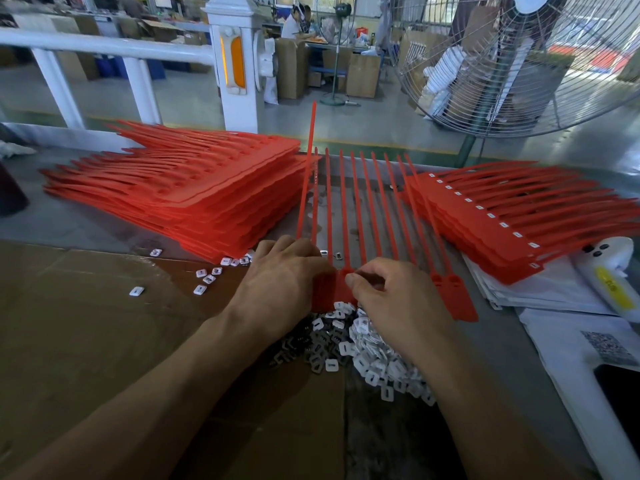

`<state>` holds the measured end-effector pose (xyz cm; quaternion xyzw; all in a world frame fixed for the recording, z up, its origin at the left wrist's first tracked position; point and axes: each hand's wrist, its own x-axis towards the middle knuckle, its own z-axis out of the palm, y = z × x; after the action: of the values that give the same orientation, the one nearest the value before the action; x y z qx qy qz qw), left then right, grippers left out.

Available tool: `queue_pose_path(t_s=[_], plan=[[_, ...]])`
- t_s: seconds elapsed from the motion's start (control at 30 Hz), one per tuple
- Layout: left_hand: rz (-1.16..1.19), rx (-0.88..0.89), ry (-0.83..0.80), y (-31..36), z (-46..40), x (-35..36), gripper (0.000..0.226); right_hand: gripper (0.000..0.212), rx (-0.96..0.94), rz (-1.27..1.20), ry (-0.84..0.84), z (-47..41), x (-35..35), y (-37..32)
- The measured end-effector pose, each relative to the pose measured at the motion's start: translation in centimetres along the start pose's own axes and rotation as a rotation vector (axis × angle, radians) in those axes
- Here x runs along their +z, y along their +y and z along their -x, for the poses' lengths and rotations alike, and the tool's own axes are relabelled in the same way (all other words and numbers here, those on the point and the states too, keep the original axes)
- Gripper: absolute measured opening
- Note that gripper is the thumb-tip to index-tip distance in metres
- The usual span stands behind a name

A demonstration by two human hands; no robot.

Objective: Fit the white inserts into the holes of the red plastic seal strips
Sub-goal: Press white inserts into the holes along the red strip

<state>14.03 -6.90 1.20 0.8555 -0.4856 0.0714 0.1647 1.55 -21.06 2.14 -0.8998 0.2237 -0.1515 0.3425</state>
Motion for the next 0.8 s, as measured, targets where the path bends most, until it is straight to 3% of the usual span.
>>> queue_pose_path(t_s=[0.2,0.3,0.53,0.8], plan=[[0.030,0.001,-0.010,-0.5,0.1,0.2,0.047,0.011,-0.135,0.023,-0.008,0.3,0.3,-0.6],[0.175,-0.029,0.044,-0.6,0.3,0.0,0.040,0.008,-0.268,0.068,-0.078,0.6,0.8,-1.2],[0.375,-0.116,0.249,-1.0,0.2,0.3,0.048,0.032,-0.391,0.282,-0.151,1.3,2.4,-2.0],[0.455,-0.138,0.266,-0.9,0.2,0.5,0.040,0.006,-0.456,0.288,-0.107,1.6,2.8,-2.9]])
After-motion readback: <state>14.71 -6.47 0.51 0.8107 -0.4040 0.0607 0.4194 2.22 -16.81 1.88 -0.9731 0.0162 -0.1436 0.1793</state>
